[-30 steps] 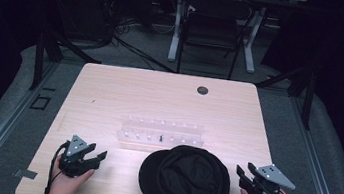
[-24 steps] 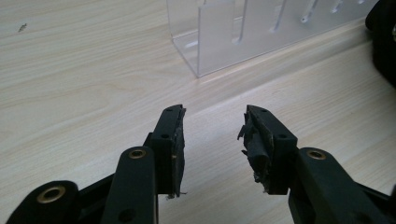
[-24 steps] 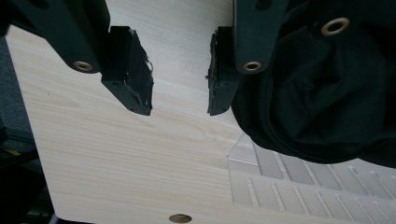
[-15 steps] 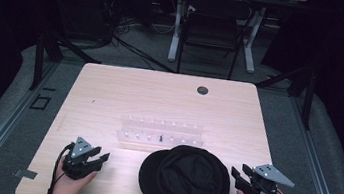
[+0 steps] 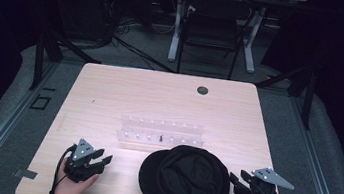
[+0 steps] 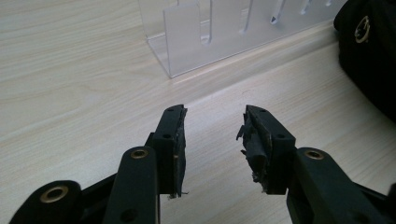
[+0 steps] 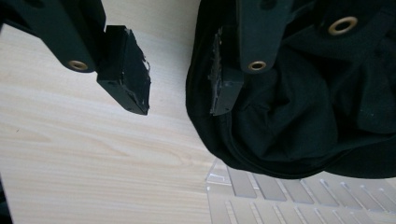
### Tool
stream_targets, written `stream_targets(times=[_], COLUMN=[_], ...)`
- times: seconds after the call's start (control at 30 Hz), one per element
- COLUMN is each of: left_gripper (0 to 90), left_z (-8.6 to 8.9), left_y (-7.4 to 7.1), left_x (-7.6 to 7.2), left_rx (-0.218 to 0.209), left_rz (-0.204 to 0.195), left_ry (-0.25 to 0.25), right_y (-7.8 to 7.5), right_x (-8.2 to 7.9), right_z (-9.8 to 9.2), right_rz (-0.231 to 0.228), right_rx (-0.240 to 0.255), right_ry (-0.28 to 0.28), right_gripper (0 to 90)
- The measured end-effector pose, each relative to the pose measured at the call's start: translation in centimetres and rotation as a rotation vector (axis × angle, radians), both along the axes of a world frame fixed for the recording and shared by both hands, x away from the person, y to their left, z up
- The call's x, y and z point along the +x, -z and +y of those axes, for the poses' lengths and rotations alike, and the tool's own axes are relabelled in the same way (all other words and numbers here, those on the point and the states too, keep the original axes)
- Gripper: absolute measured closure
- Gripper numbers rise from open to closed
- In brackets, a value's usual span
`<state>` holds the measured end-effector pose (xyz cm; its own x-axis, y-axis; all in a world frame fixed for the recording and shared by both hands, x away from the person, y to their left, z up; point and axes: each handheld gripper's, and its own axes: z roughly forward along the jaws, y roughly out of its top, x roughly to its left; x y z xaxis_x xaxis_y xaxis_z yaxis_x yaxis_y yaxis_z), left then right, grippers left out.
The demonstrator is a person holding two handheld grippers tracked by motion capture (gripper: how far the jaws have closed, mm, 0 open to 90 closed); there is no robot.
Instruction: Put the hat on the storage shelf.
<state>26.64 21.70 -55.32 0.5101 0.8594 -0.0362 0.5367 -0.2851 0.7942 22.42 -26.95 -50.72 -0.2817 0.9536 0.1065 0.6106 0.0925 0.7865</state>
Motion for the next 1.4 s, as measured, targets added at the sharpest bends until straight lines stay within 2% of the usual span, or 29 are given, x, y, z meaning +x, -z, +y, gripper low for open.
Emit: stream_targets(times=[0.1, 0.17, 0.33, 0.43, 0.57, 0.7, 0.77, 0.9, 1.07, 1.17, 1.2, 1.23, 1.3, 1.33, 1.4], left_gripper=[59.2, 59.3, 58.9, 58.5, 58.3, 58.2, 58.1, 57.8, 57.5, 57.0, 56.9, 56.9, 56.8, 56.8, 56.9], left_z=[0.0, 0.0, 0.1, 0.1, 0.1, 0.2, 0.2, 0.2, 0.2, 0.2, 0.2, 0.2, 0.2, 0.2, 0.1], left_y=[0.0, 0.1, 0.2, 0.3, 0.4, 0.4, 0.4, 0.5, 0.6, 0.6, 0.6, 0.6, 0.6, 0.6, 0.6], left_x=[0.0, 0.0, 0.1, 0.2, 0.2, 0.2, 0.2, 0.3, 0.3, 0.3, 0.3, 0.3, 0.3, 0.3, 0.3], left_rx=[0.004, 0.008, 0.008, 0.01, 0.016, 0.015, 0.016, 0.018, 0.024, 0.024, 0.024, 0.024, 0.023, 0.024, 0.024], left_rz=[0.004, 0.007, 0.011, 0.018, 0.02, 0.021, 0.023, 0.024, 0.027, 0.031, 0.031, 0.03, 0.031, 0.032, 0.031], left_ry=[0.005, 0.007, 0.01, 0.008, 0.005, 0.005, 0.004, 0.005, 0.009, 0.008, 0.008, 0.007, 0.006, 0.006, 0.005], right_y=[0.4, 1.0, 2.3, 2.6, 2.8, 2.7, 2.5, 1.8, 1.4, 1.3, 1.3, 1.3, 1.4, 1.5, 1.5], right_x=[0.0, 0.0, 0.4, 0.6, 1.2, 1.9, 2.4, 3.6, 5.3, 6.1, 6.1, 6.8, 7.1, 7.2, 7.6], right_z=[0.1, 0.1, 0.3, 0.4, 0.6, 0.7, 0.6, 0.4, -0.3, -0.5, -0.5, -0.5, -0.4, -0.3, -0.3], right_rz=[0.025, 0.041, 0.092, 0.112, 0.145, 0.188, 0.231, 0.346, 0.484, 0.55, 0.55, 0.61, 0.638, 0.652, 0.697], right_rx=[0.014, 0.005, 0.015, 0.019, 0.009, 0.015, 0.021, 0.04, 0.118, 0.122, 0.122, 0.123, 0.117, 0.125, 0.112], right_ry=[-0.001, -0.002, -0.006, -0.023, -0.04, -0.072, -0.079, -0.095, -0.114, -0.12, -0.12, -0.115, -0.113, -0.089, -0.096], right_gripper=[56.4, 57.0, 62.6, 67.4, 78.5, 80.6, 79.0, 77.1, 75.6, 74.6, 74.6, 74.5, 73.8, 73.3, 72.7])
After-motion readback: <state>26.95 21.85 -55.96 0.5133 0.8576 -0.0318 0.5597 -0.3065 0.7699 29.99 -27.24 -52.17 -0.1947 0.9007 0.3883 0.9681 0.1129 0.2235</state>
